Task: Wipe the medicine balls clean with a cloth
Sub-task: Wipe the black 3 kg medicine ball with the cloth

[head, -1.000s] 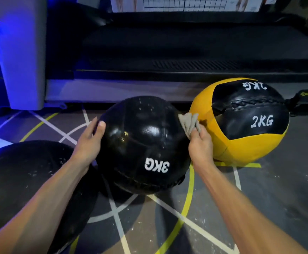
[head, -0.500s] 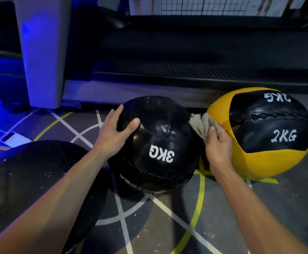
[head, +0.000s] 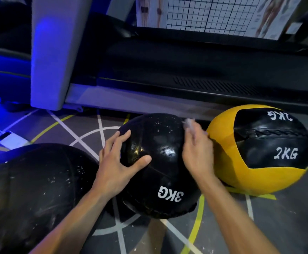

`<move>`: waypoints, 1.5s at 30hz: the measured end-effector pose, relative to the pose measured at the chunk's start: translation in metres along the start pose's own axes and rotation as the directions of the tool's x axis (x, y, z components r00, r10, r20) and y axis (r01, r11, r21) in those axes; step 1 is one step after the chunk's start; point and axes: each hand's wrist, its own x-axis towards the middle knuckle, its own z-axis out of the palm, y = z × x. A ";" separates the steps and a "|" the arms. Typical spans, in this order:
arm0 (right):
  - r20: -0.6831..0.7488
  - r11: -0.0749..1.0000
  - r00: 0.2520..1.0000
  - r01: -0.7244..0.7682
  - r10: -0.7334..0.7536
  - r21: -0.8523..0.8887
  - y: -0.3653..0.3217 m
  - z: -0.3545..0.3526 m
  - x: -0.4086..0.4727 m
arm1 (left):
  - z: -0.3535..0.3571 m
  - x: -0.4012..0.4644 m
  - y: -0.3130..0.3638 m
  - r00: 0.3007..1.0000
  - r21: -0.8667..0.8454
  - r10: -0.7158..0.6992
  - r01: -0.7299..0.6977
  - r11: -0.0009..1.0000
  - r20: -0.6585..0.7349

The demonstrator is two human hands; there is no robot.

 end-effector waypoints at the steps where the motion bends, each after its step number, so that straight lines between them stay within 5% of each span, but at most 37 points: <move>1: 0.030 0.989 0.989 0.147 -0.147 0.003 -0.018 0.009 -0.007 | 0.000 -0.001 0.000 1.000 0.003 0.004 -0.004 1.000 -0.009; 3: 0.231 0.902 0.875 0.391 -0.426 0.180 -0.049 0.031 -0.026 | 0.002 -0.002 -0.001 0.999 0.025 0.020 -0.019 1.000 -0.036; 5: 0.418 0.796 0.709 0.603 -0.569 0.061 -0.055 0.034 -0.033 | 0.002 -0.005 -0.001 0.999 0.039 0.016 -0.015 0.999 -0.032; 6: 0.398 0.777 0.716 0.629 -0.573 -0.015 -0.044 0.029 -0.026 | 0.002 -0.007 0.000 1.000 0.040 0.017 -0.016 0.999 -0.022; 9: 0.215 0.961 0.945 0.266 -0.245 -0.079 0.008 -0.004 0.008 | -0.001 -0.016 -0.001 0.999 0.032 0.031 -0.030 0.999 -0.017; 11: 0.160 0.993 0.987 -0.013 0.031 -0.116 0.036 -0.020 0.027 | 0.000 -0.023 -0.001 0.999 0.042 0.034 -0.033 0.999 -0.015; 13: 0.108 0.993 0.990 -0.084 0.092 -0.083 0.024 -0.017 0.026 | 0.003 -0.028 0.000 0.999 0.051 0.040 -0.039 0.998 -0.017; 16: 0.257 0.967 0.952 0.208 -0.166 -0.146 -0.043 0.010 -0.007 | 0.005 -0.037 -0.001 0.997 0.090 0.065 -0.062 0.994 -0.033; 19: 0.550 0.783 0.682 0.618 -0.483 -0.079 -0.079 0.030 -0.041 | 0.004 -0.047 -0.007 0.992 0.122 0.103 -0.095 0.988 -0.066; 21: 0.473 0.859 0.763 0.511 -0.441 -0.023 -0.049 0.019 -0.013 | 0.003 -0.055 -0.007 0.991 0.108 0.120 -0.113 0.988 -0.063; 23: 0.338 0.976 0.930 0.190 -0.146 -0.103 0.001 0.001 0.031 | 0.001 -0.062 -0.008 0.993 0.092 0.107 -0.102 0.991 -0.055; 26: 0.258 0.981 0.948 -0.162 0.184 -0.107 0.045 -0.022 0.042 | 0.001 -0.071 -0.011 0.992 0.104 0.122 -0.118 0.988 -0.032; 30: 0.251 0.992 0.962 0.120 -0.109 -0.031 -0.018 -0.005 0.005 | 0.003 -0.077 -0.011 0.989 0.140 0.139 -0.131 0.981 -0.054; 33: 0.404 0.899 0.826 0.438 -0.393 -0.020 -0.056 0.013 -0.040 | -0.006 -0.077 -0.004 0.988 0.137 0.148 -0.141 0.980 -0.047; 35: 0.440 0.861 0.770 0.508 -0.461 0.014 -0.059 0.012 -0.061 | -0.016 -0.068 0.001 0.989 0.094 0.138 -0.132 0.987 -0.059; 40: 0.443 0.878 0.765 0.460 -0.468 0.133 -0.042 -0.028 -0.064 | -0.018 -0.061 0.000 0.994 0.112 0.070 -0.079 0.991 0.082; 43: 0.341 0.970 0.909 0.215 -0.241 0.113 -0.004 -0.040 -0.029 | -0.010 -0.081 0.002 0.991 0.143 0.084 -0.098 0.985 0.101; 45: 0.342 0.992 0.939 -0.078 0.039 0.101 0.019 -0.041 0.008 | -0.006 -0.093 0.003 0.990 0.176 0.103 -0.118 0.977 0.094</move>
